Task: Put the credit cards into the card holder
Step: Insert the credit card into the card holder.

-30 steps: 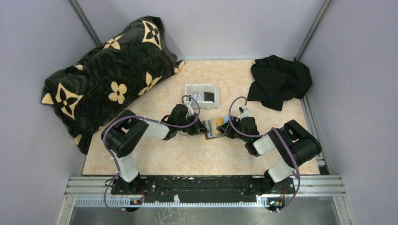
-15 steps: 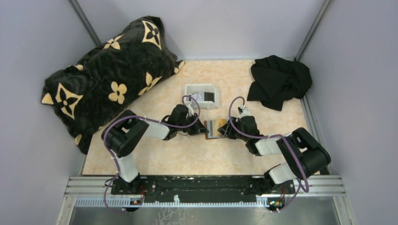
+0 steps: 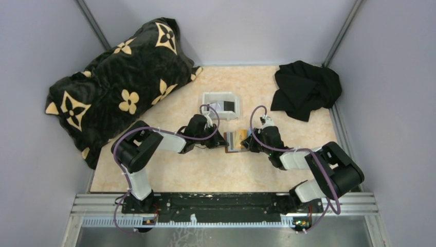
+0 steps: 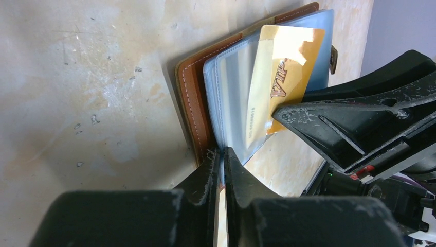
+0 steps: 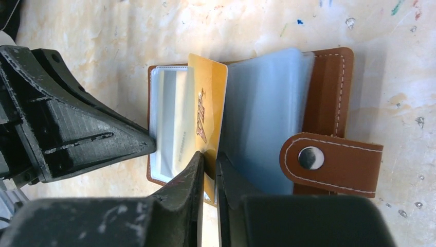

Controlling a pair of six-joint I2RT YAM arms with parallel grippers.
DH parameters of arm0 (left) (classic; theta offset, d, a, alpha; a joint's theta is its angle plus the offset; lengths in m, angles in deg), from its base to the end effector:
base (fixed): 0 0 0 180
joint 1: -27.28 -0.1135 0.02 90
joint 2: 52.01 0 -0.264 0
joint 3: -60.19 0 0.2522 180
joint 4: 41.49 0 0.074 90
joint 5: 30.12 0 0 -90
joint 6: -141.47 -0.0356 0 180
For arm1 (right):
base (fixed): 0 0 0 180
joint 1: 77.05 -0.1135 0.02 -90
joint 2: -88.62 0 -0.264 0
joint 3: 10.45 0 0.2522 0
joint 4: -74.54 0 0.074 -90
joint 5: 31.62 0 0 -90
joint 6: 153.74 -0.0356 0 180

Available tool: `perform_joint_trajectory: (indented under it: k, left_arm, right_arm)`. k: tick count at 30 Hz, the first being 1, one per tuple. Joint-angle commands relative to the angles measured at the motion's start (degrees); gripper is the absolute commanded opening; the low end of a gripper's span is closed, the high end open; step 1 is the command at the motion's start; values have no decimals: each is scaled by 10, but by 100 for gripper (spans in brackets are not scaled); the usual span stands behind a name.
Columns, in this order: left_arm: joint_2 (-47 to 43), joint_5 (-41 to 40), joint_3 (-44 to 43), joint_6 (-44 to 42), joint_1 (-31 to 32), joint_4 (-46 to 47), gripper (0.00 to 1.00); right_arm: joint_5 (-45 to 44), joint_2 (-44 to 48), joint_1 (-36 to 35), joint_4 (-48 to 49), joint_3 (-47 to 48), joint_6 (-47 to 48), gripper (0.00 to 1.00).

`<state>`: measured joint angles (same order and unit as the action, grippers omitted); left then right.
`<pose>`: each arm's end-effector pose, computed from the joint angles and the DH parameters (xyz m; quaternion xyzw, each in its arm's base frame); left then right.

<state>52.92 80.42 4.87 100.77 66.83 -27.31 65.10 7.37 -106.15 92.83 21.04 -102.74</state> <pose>0.2534 -0.2254 0.1143 0.0071 0.8783 -0.4289 0.2112 0.2042 0.1184 0.1248 0.0466 0.8701 0.3156 0.3757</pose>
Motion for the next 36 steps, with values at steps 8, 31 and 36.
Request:
perform_joint_trajectory:
  k: [8,31,36]
  left_arm:
    - [18,-12,-15,-26,1,-37,10]
    - [15,-31,-41,-64,-20,-81,10]
    - [13,-39,-47,-70,-32,-92,10]
  right_arm:
    - [67,-23,23,-52,39,52,0]
    - [169,-49,40,-86,28,45,0]
    - [168,-40,42,-92,21,43,0]
